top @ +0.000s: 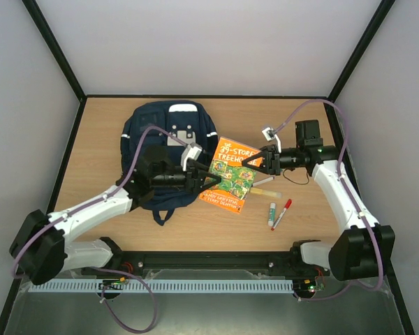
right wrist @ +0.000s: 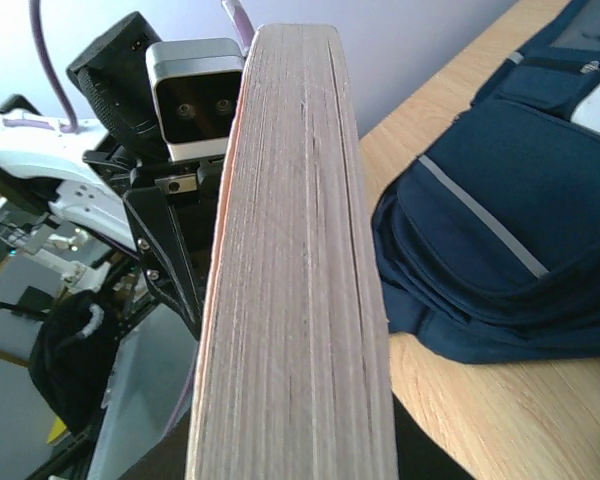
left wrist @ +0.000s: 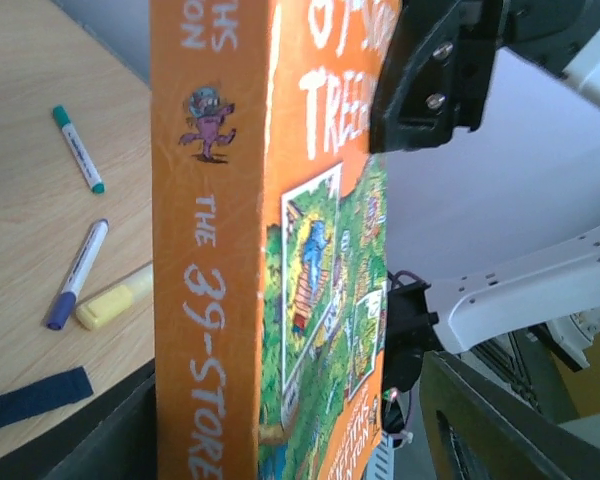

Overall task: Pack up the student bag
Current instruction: Pick up the book from the center of the board.

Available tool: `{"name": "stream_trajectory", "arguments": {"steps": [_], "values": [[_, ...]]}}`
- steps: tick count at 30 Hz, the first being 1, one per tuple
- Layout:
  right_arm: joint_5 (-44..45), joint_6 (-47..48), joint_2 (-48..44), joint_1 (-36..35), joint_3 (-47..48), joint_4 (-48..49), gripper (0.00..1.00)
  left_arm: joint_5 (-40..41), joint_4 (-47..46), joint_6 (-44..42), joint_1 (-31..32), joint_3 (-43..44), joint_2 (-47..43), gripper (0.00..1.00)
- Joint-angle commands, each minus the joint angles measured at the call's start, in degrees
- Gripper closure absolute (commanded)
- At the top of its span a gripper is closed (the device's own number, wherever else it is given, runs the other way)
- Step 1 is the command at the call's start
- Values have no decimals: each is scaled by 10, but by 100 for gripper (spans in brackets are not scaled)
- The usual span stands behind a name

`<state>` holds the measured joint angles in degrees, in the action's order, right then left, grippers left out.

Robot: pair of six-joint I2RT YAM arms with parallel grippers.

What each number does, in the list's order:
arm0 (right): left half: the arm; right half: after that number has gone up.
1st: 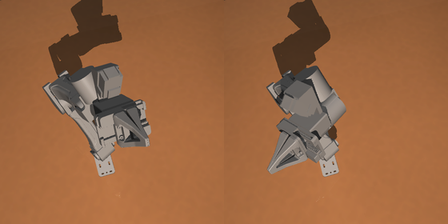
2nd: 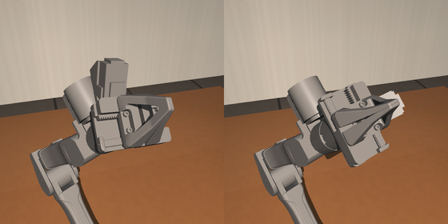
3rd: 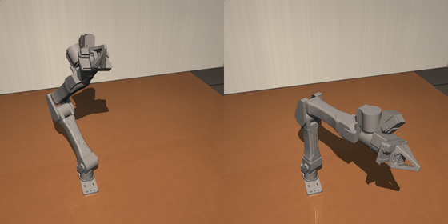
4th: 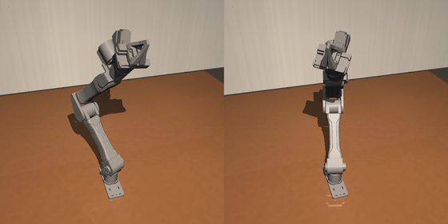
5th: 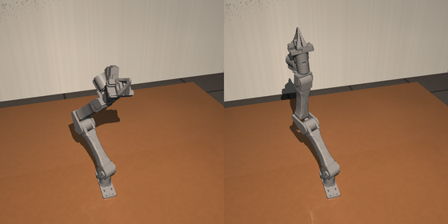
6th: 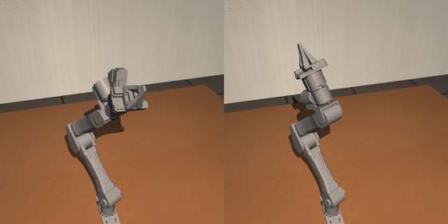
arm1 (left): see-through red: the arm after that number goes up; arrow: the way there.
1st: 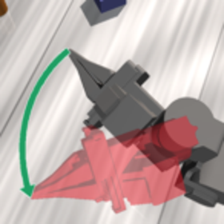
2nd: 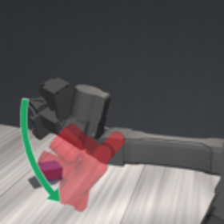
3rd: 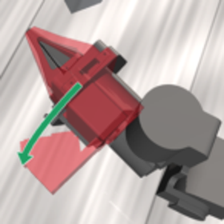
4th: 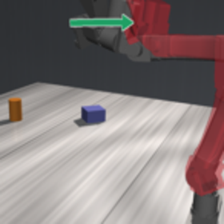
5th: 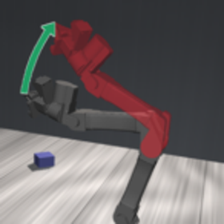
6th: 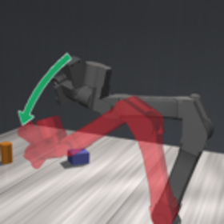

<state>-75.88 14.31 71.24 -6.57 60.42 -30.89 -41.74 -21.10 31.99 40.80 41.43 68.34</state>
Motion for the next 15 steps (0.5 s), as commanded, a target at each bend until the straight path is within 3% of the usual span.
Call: {"name": "stream_trajectory", "arguments": {"steps": [1, 8, 15], "values": [[12, 0, -8, -18, 6, -9, 96, -29, -8, -37, -2, 29, 46, 33], [44, 34, 10, -57, 21, -43, 99, -99, -17, -44, 1, 53, 80, 44], [41, 49, 22, -71, 29, -54, 99, -133, -14, -47, 8, 51, 79, 74]]}}
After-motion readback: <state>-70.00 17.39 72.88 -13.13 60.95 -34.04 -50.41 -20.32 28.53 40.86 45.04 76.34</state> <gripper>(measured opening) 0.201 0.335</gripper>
